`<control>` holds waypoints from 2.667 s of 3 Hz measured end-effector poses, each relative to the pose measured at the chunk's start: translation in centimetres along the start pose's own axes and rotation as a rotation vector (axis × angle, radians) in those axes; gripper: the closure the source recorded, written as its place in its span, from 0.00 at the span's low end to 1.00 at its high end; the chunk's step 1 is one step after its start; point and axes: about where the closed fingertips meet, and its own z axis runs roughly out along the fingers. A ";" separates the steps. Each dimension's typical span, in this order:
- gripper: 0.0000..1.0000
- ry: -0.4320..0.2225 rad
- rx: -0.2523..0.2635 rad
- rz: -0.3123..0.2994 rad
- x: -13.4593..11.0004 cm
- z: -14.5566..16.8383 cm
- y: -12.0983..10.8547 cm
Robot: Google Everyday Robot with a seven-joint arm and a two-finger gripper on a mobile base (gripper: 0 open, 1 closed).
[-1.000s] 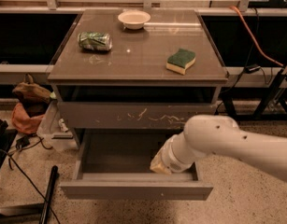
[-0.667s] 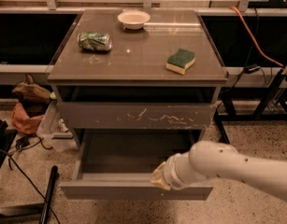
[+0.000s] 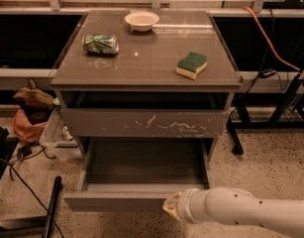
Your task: Close middle drawer
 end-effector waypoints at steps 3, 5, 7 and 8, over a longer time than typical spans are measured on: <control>1.00 -0.081 -0.007 -0.012 -1.3 5.1 -2.0; 1.00 -0.102 -0.005 -0.011 -1.7 6.7 -2.4; 1.00 -0.104 -0.010 -0.009 -1.6 8.4 -4.2; 1.00 -0.115 0.045 -0.024 -2.4 8.8 -7.2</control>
Offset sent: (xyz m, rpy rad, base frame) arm 0.0179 0.0166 -0.0215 0.0575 -0.0391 0.0014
